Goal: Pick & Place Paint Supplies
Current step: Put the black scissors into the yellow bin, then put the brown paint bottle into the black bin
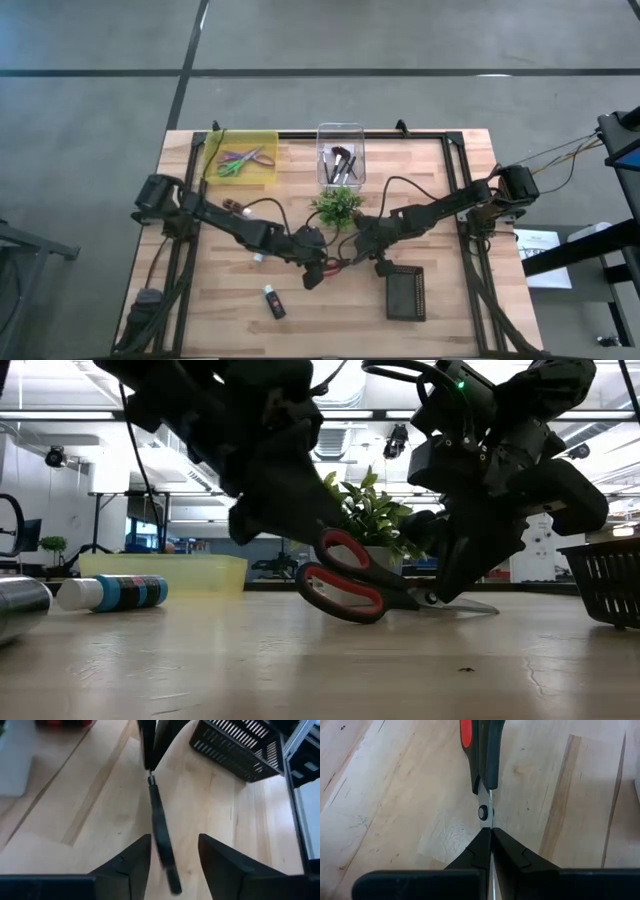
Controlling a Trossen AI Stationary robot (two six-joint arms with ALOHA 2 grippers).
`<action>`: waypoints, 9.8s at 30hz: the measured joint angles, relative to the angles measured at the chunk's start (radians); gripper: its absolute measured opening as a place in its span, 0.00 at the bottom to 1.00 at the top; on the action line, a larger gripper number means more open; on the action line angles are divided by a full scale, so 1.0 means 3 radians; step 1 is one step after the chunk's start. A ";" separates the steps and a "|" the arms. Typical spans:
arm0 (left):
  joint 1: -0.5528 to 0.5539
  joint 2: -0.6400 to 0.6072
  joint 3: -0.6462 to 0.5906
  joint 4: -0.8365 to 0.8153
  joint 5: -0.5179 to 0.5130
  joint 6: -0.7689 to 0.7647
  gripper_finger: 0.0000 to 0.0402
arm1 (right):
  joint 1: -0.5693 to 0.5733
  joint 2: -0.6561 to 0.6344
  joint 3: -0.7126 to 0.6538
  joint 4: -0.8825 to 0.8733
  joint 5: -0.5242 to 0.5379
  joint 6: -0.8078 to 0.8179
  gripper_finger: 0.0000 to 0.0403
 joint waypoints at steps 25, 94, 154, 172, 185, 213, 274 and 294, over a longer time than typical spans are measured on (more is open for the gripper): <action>0.0004 0.0108 -0.0002 -0.0005 0.0037 -0.0219 0.08 | 0.0000 -0.0002 0.0020 0.0011 -0.0009 -0.0014 0.03; 0.0049 -0.0290 -0.0009 0.0001 0.0139 0.0478 0.08 | 0.0263 -0.3085 0.0029 -0.1191 0.1923 0.1310 0.61; 0.2982 -0.2995 -0.0637 -0.3326 -0.0555 0.2349 0.08 | 0.0268 -0.3098 0.0086 -0.1183 0.2337 0.1374 0.61; 0.2992 -0.2995 -0.0638 -0.3301 -0.1054 0.1935 0.50 | 0.0268 -0.3098 0.0086 -0.1188 0.2354 0.1374 0.61; 0.2958 -0.2995 -0.0167 -0.3288 -0.0688 0.1912 0.59 | 0.0268 -0.3098 0.0086 -0.1189 0.2353 0.1395 0.61; 0.1169 -0.1488 0.0394 -0.4767 -0.0245 0.2336 0.31 | 0.0270 -0.3099 0.0086 -0.1188 0.2317 0.1375 0.61; 0.1867 -0.1485 -0.0588 -0.3337 -0.0323 0.3374 0.30 | 0.0268 -0.3100 0.0086 -0.0659 0.2002 0.1429 0.61; 0.1321 -0.1478 0.1195 -0.2356 -0.0062 0.2263 0.32 | 0.0186 -0.2428 0.0086 0.0903 0.1898 0.0667 0.61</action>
